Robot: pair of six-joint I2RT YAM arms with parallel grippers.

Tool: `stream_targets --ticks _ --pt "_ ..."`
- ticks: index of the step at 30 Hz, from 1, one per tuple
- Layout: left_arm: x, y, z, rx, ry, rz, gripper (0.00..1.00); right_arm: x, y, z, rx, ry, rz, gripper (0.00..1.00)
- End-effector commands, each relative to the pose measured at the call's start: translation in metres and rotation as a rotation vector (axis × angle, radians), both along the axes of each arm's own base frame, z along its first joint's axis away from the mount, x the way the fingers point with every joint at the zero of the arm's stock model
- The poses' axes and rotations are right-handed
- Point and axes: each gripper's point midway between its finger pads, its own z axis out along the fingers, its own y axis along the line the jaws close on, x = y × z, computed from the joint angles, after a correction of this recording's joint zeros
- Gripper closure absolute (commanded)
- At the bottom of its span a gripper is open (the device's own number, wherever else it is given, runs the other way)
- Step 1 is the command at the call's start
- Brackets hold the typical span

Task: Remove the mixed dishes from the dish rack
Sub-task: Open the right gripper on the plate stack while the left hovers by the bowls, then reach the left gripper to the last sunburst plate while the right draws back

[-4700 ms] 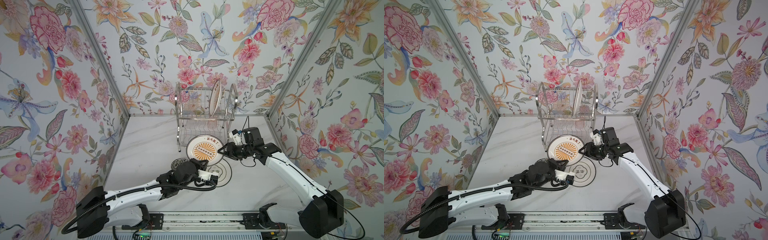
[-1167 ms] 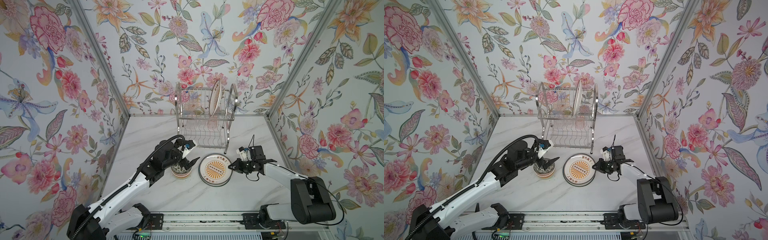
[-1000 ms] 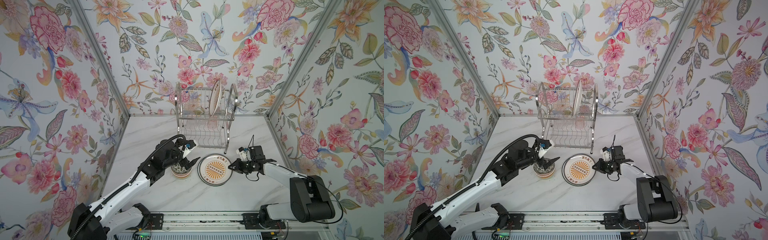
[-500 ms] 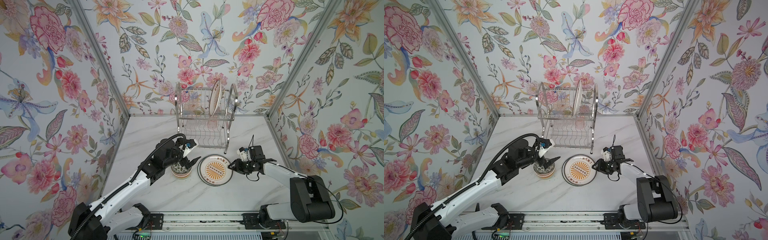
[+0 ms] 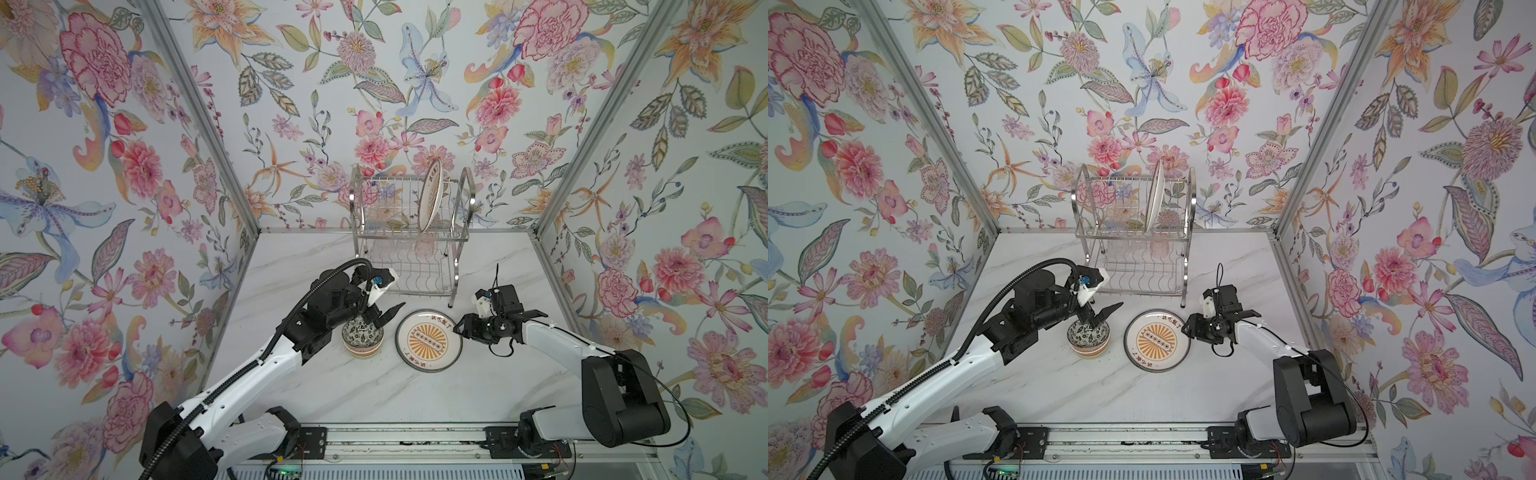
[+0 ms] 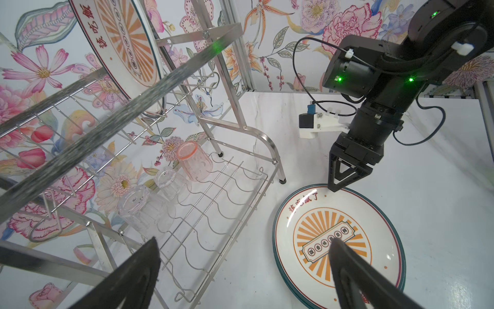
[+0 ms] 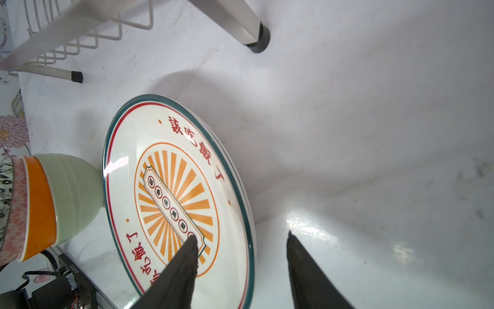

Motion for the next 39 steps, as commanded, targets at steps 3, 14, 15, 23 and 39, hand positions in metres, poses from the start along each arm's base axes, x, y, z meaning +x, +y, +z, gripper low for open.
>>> stream_targets --ticks 3,14,15,23,39 --pt "0.013 0.004 0.032 -0.070 -0.049 0.058 0.01 0.011 0.002 0.014 -0.020 -0.047 -0.018 0.34" --pt "0.023 0.007 0.068 -0.167 -0.072 0.124 0.01 0.026 0.002 0.041 -0.046 -0.164 -0.051 0.07" --pt "0.024 0.008 0.072 -0.176 -0.076 0.129 0.01 0.027 0.000 0.044 -0.053 -0.176 -0.052 0.06" --pt "0.039 0.003 0.098 -0.202 -0.097 0.159 0.01 0.036 -0.013 0.098 -0.112 -0.430 -0.059 0.01" --pt "0.102 -0.060 0.146 -0.237 -0.153 0.158 0.17 0.009 -0.002 0.238 -0.119 -1.246 0.037 0.01"
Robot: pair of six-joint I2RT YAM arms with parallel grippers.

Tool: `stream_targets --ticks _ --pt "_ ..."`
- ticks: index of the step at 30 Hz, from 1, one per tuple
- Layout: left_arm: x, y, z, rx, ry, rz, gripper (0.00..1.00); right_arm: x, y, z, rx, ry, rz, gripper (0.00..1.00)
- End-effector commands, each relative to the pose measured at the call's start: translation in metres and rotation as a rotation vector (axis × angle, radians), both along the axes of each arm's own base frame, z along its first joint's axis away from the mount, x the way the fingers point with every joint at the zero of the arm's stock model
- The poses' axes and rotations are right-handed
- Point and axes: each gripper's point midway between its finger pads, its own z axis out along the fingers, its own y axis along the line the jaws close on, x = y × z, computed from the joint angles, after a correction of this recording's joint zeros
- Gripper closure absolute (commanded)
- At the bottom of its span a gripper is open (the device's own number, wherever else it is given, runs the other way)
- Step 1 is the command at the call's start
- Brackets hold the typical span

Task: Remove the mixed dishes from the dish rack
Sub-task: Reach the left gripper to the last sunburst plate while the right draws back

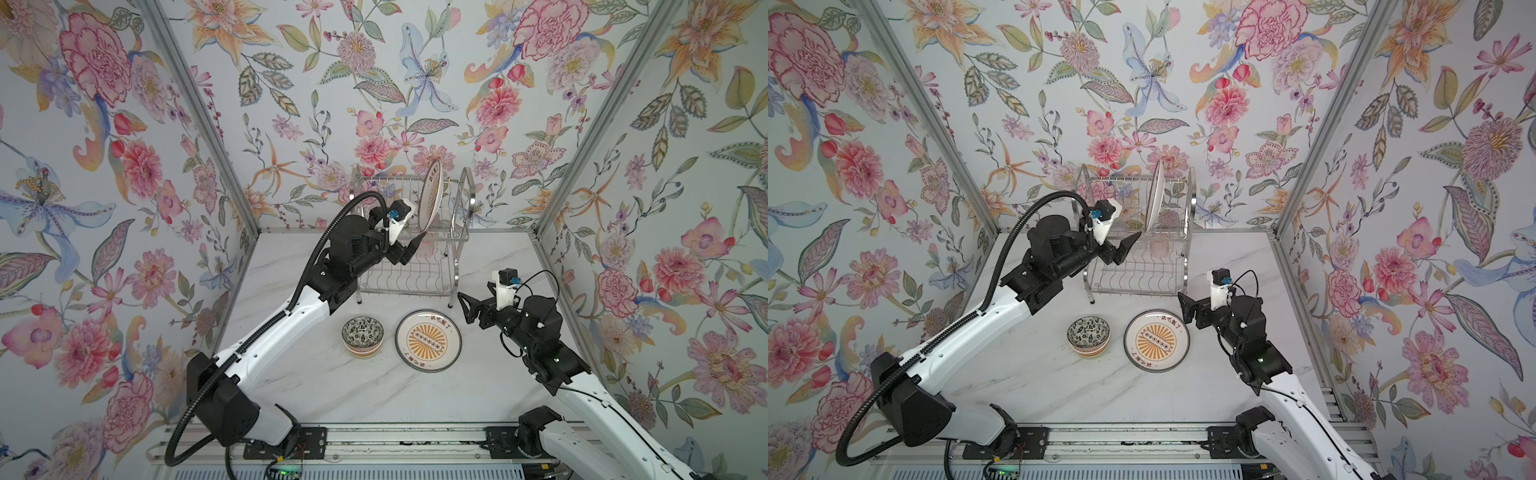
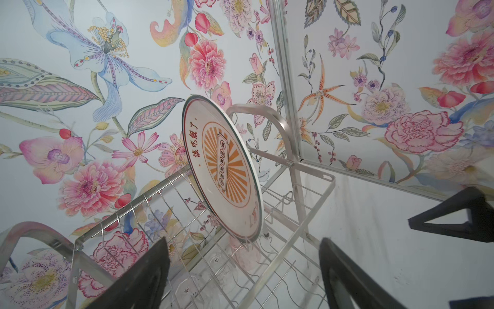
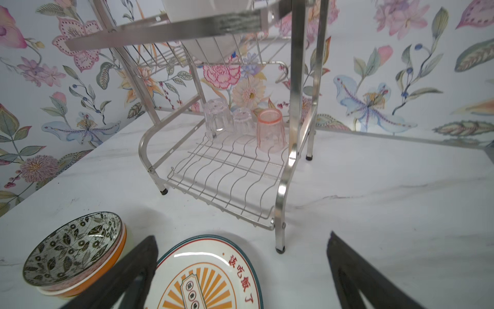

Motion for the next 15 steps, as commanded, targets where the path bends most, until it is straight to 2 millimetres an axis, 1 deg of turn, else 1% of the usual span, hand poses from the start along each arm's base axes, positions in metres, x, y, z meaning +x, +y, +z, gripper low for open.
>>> stream_targets --ticks 1,5,9,12,15 --pt "0.016 -0.019 0.005 -0.013 0.004 0.008 0.20 -0.001 -0.004 0.037 0.000 -0.206 -0.022 0.01" --pt "0.035 -0.037 0.002 -0.015 0.024 0.026 0.25 -0.003 -0.007 0.049 0.006 -0.262 -0.036 0.01" --pt "0.044 -0.055 0.003 -0.035 0.037 0.018 0.28 -0.003 -0.009 0.056 0.006 -0.287 -0.047 0.01" --pt "0.053 -0.060 0.003 -0.053 0.045 0.051 0.31 -0.004 -0.010 0.059 0.012 -0.304 -0.050 0.01" --pt "0.062 -0.063 0.004 -0.082 0.064 0.080 0.39 -0.003 -0.012 0.060 0.016 -0.309 -0.061 0.01"
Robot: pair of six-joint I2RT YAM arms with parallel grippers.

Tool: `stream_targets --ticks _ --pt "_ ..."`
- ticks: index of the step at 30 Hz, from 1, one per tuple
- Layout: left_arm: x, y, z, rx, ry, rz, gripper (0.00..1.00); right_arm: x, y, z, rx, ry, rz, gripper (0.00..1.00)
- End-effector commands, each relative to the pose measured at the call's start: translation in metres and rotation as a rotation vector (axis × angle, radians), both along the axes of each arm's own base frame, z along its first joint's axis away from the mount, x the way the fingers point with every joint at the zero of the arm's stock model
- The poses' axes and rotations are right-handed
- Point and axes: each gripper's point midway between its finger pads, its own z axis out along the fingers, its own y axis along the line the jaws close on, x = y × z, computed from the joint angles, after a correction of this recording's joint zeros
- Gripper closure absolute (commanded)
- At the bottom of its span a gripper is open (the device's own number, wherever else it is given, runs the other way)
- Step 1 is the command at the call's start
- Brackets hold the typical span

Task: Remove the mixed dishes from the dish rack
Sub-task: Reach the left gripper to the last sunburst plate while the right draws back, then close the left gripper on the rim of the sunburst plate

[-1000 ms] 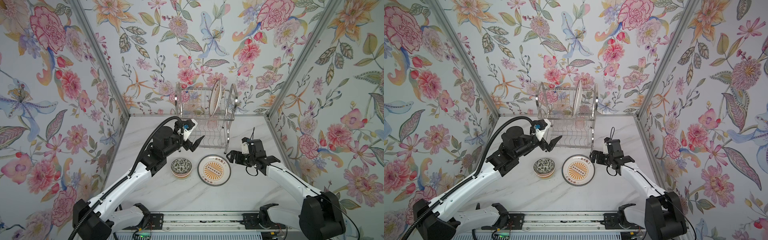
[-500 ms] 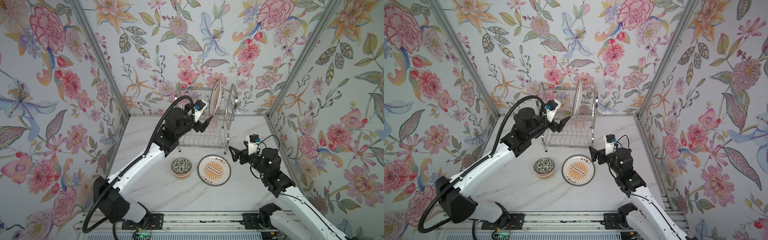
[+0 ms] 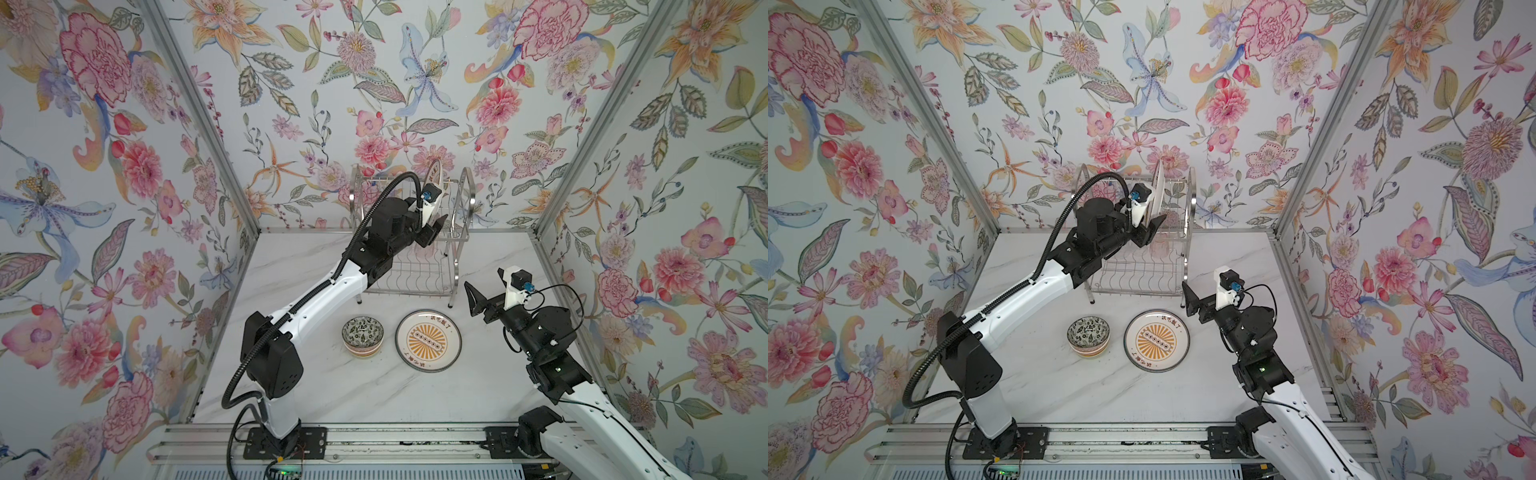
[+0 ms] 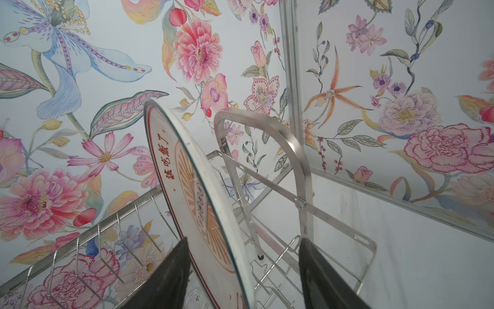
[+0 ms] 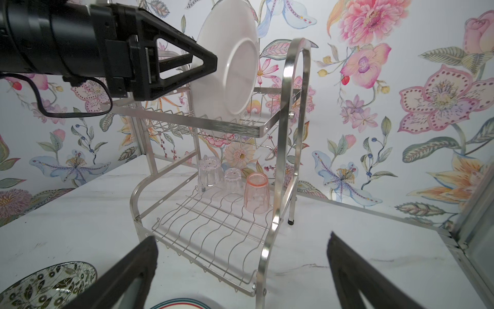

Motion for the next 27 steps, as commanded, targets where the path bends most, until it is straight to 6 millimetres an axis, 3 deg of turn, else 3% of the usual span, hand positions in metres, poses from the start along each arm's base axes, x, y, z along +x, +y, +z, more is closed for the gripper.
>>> stream_targets --ticks 1,7,11,27 --pt "0.009 -0.001 0.016 -0.060 0.009 0.051 0.40 -0.001 -0.004 0.010 0.012 -0.051 -0.026 0.01" --pt "0.017 -0.010 0.010 -0.083 0.044 0.056 0.46 0.001 -0.008 0.009 0.013 -0.056 -0.036 0.01" --pt "0.020 -0.012 0.005 -0.097 0.065 0.074 0.58 0.004 -0.010 0.008 0.007 -0.049 -0.039 0.01" --pt "0.021 -0.018 -0.008 -0.115 0.104 0.083 0.75 0.010 -0.020 0.006 0.044 -0.025 -0.036 0.01"
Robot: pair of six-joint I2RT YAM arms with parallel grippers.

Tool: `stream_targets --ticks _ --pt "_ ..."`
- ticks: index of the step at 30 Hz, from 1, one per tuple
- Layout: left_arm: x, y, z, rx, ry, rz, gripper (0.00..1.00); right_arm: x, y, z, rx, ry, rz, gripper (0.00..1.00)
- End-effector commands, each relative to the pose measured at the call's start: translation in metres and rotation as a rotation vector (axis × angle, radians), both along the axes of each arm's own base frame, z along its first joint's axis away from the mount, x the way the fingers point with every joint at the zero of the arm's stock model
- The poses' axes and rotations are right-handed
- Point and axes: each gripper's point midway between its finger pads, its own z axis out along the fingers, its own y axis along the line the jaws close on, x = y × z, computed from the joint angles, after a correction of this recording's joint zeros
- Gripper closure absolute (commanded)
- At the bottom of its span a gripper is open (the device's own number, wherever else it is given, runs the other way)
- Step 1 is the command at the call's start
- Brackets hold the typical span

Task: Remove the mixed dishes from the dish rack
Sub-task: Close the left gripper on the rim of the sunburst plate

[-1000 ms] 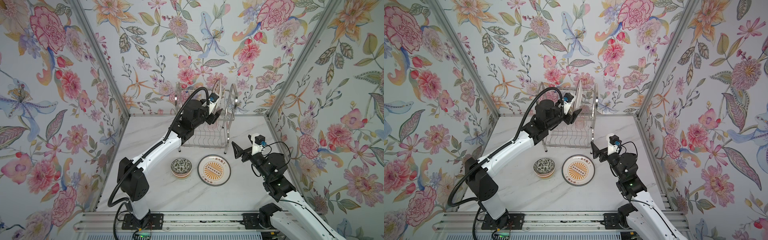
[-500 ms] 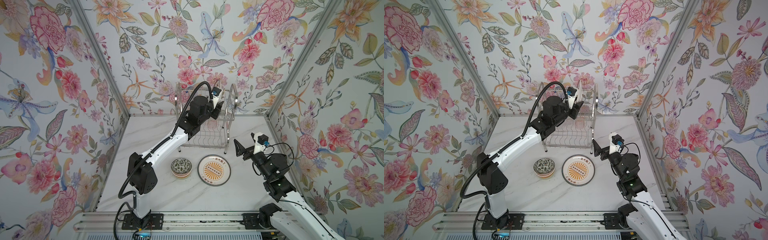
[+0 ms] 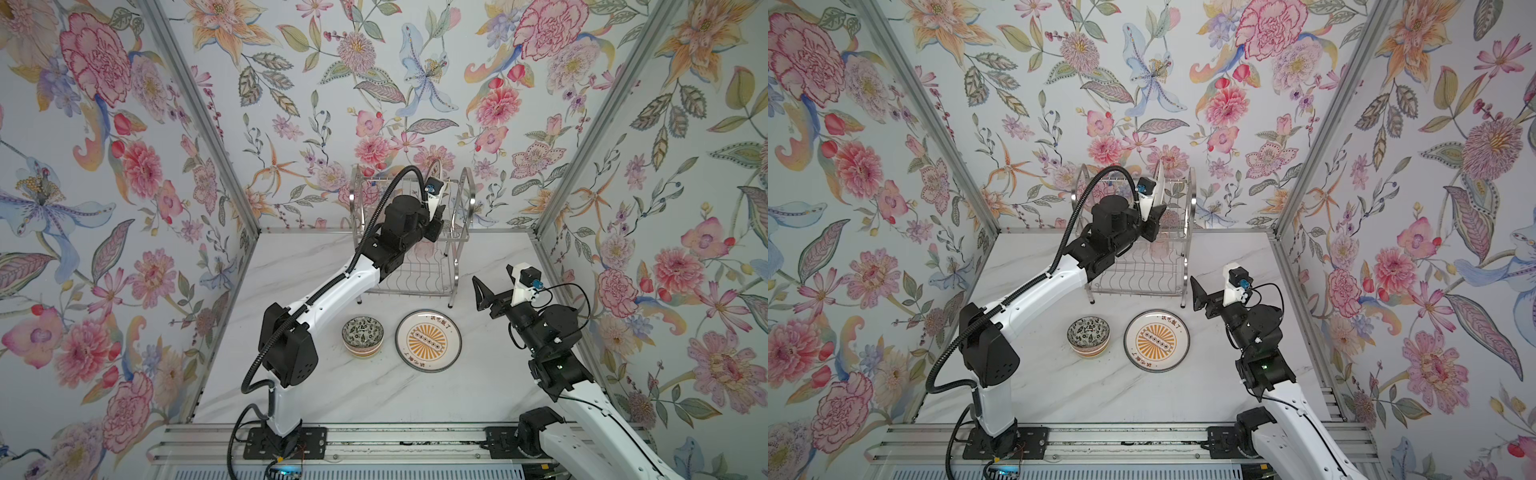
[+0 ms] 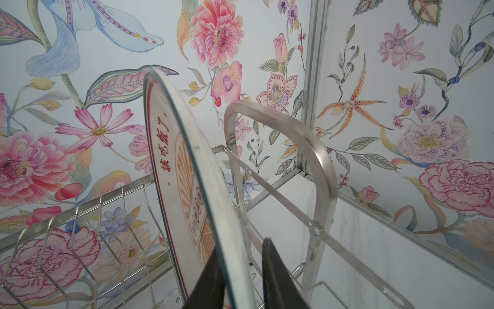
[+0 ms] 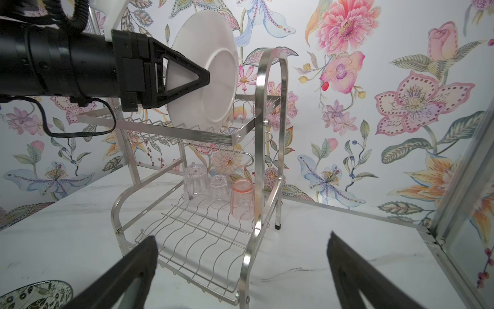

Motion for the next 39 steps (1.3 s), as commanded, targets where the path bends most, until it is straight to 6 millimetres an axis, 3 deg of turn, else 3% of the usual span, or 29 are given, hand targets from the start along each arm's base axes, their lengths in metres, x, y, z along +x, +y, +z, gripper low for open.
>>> stream_targets --ticks 1,16,26,39 --pt "0.000 -0.004 0.005 -0.029 0.001 0.011 0.76 -0.001 0.000 0.005 0.027 -0.017 0.011 0.01" --pt "-0.004 0.000 0.009 -0.070 -0.005 0.025 0.89 0.000 -0.002 0.004 0.037 -0.014 0.013 0.01" --pt "-0.011 0.005 0.023 -0.154 -0.024 0.041 1.00 0.002 -0.001 0.003 0.038 -0.010 0.019 0.01" --pt "-0.017 -0.002 0.048 -0.312 -0.051 0.053 1.00 0.006 0.002 0.003 0.041 -0.012 0.035 0.01"
